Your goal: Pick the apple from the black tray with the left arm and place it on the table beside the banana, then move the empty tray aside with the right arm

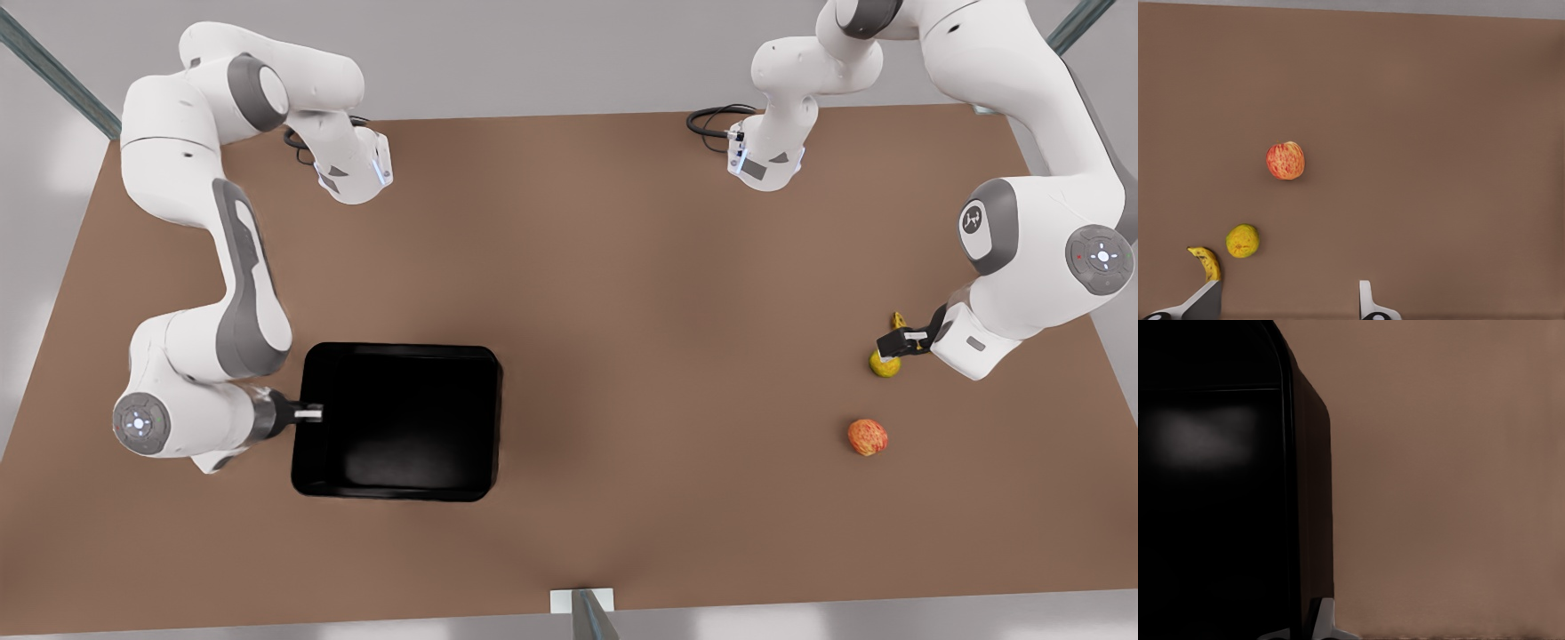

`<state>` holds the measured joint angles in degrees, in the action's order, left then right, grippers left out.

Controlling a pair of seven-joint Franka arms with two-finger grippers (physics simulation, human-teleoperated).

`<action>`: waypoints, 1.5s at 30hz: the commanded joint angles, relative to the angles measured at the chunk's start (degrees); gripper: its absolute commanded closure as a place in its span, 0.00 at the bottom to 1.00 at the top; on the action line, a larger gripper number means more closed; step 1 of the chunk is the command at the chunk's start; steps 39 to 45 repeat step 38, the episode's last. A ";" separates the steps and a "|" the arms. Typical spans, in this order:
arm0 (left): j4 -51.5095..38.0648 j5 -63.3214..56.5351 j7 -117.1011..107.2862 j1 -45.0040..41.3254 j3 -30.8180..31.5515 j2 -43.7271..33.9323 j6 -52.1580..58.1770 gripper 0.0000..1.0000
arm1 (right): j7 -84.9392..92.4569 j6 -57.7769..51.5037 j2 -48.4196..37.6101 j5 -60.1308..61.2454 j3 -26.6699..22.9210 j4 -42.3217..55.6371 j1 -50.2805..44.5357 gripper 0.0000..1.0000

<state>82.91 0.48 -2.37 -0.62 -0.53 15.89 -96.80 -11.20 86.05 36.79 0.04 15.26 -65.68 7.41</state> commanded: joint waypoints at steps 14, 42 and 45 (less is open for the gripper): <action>-0.99 -4.08 -1.05 -1.66 0.35 0.63 -0.67 0.00 | 41.52 2.71 6.10 -9.44 -1.55 -0.07 9.38 0.82; -2.49 -4.44 -1.67 -2.37 0.27 1.69 -0.59 0.00 | 27.37 -5.55 -9.98 -10.15 6.53 -0.07 8.85 0.00; -2.49 -4.44 -1.67 -2.37 0.27 1.69 -0.59 0.00 | 27.37 -5.55 -9.98 -10.15 6.53 -0.07 8.85 0.00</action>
